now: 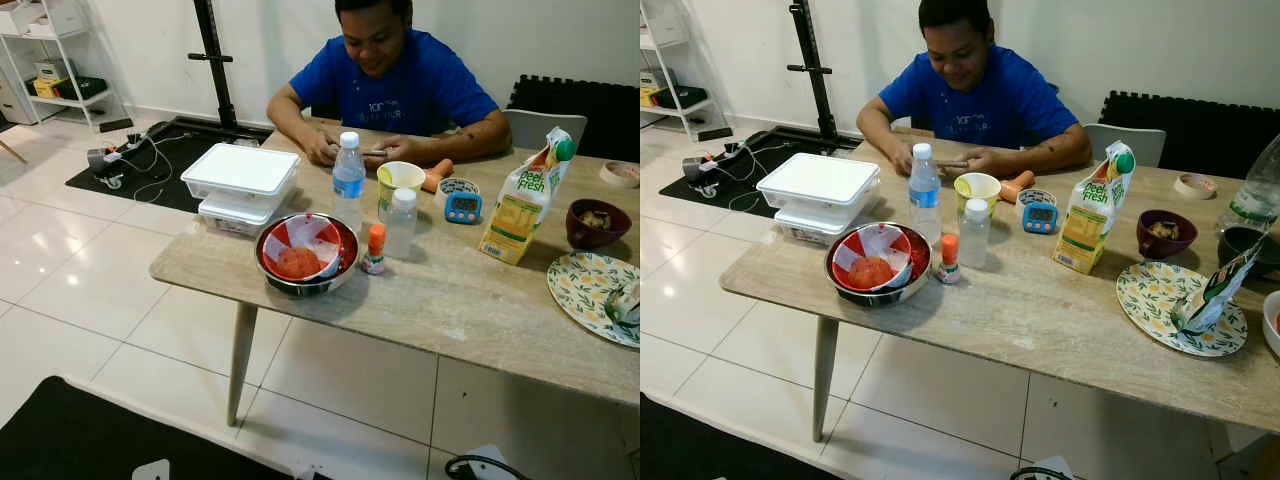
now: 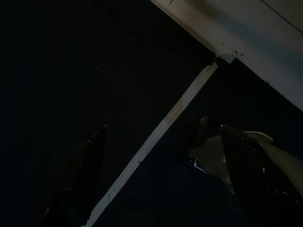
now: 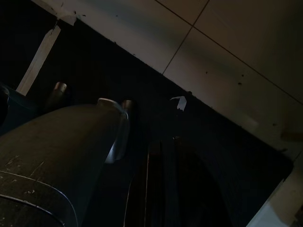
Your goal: Restocking fridge
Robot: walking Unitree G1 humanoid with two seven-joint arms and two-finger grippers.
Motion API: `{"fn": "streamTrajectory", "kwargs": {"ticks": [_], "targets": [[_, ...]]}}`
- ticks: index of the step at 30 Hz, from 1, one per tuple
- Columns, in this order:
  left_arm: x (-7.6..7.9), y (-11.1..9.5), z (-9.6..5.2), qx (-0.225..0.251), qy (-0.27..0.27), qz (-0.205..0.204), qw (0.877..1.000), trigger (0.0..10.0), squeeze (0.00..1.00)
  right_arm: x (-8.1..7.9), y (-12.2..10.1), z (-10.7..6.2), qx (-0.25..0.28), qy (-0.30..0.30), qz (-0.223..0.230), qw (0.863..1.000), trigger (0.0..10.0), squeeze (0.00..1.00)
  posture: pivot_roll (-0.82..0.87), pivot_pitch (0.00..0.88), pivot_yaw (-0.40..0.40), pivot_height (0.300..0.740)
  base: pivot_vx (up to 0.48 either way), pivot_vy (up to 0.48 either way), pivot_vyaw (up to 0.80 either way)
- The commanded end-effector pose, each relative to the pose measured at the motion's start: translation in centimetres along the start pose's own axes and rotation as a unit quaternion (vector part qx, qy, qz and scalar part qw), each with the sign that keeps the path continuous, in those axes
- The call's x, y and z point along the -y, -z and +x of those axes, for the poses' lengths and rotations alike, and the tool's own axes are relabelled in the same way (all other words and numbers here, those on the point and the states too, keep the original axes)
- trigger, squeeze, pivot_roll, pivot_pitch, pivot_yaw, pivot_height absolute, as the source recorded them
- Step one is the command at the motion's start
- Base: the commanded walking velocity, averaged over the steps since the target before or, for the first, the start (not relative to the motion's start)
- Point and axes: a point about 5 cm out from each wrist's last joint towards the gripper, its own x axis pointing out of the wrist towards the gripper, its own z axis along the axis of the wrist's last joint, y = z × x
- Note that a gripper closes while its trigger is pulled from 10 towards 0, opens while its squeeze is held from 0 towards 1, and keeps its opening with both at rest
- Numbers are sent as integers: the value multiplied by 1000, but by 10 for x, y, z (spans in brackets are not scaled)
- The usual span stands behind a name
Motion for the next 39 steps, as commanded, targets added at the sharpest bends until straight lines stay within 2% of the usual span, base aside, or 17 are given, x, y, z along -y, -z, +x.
{"fn": "streamTrajectory", "kwargs": {"ticks": [1,4,10,13,17,19,20,23,28,29,30,31,33,34,37,38,39], "targets": [[2,7,-1,-11,5,-2,1000,10000,0,-2,1,0,-2,-2,3,1000,10000,0,-27,28,-26,740,0,0,0],[1,5,-1,-10,7,13,1000,10000,0,-2,-2,1,2,-4,-1,1000,10000,0,-46,44,-32,740,0,0,0],[0,7,-1,-10,4,5,1000,10000,0,3,2,-1,-3,0,4,1000,10000,0,-34,48,-39,740,0,0,0],[1,5,-1,-7,5,-1,1000,10000,0,0,3,-1,-6,-17,0,1000,10000,0,-30,47,-43,740,0,0,0],[5,3,0,-6,13,0,1000,10000,0,-9,-17,2,42,-81,27,995,10000,0,-37,60,-39,740,0,0,0],[6,3,0,-7,13,-1,1000,10000,0,-28,-39,0,83,-218,31,972,10000,0,-47,63,-30,740,0,0,0],[6,3,0,-7,13,-1,1000,10000,0,-28,-39,0,83,-218,31,972,10000,0,-47,63,-30,740,0,0,0],[4,3,0,-8,10,-4,1000,10000,0,-35,-52,-3,100,-300,-2,949,10000,0,-49,60,-34,740,0,0,0],[1,3,0,-7,7,-4,1000,10000,0,-32,-74,-12,126,-392,-20,911,10000,0,-40,69,-31,740,0,0,0],[1,3,0,-7,7,-4,1000,10000,0,-32,-74,-12,126,-392,-20,911,10000,0,-40,69,-31,740,0,0,0],[0,3,0,-7,6,-4,1000,10000,0,-33,-80,-17,131,-446,-32,885,10000,0,-39,70,-32,740,0,0,0],[0,3,0,-7,6,-4,1000,10000,0,-33,-80,-17,131,-446,-32,885,10000,0,-39,70,-32,740,0,0,0],[0,3,-1,-7,7,-5,1000,10000,0,-35,-86,-24,137,-501,-45,853,10000,0,-40,77,-32,740,0,0,0],[0,3,-1,-7,7,-5,1000,10000,0,-35,-86,-24,137,-501,-45,853,10000,0,-40,77,-32,740,0,0,0],[1,5,-1,-10,9,-2,1000,10000,0,-40,-107,-37,153,-568,-117,800,10000,0,-49,84,-33,740,0,0,0],[1,5,-1,-10,9,-2,1000,10000,0,-40,-107,-37,153,-568,-117,800,10000,0,-49,84,-33,740,0,0,0],[3,5,-1,-11,11,0,1000,10000,0,-43,-117,-43,163,-584,-137,783,10000,0,-49,84,-33,740,0,0,0]]}}
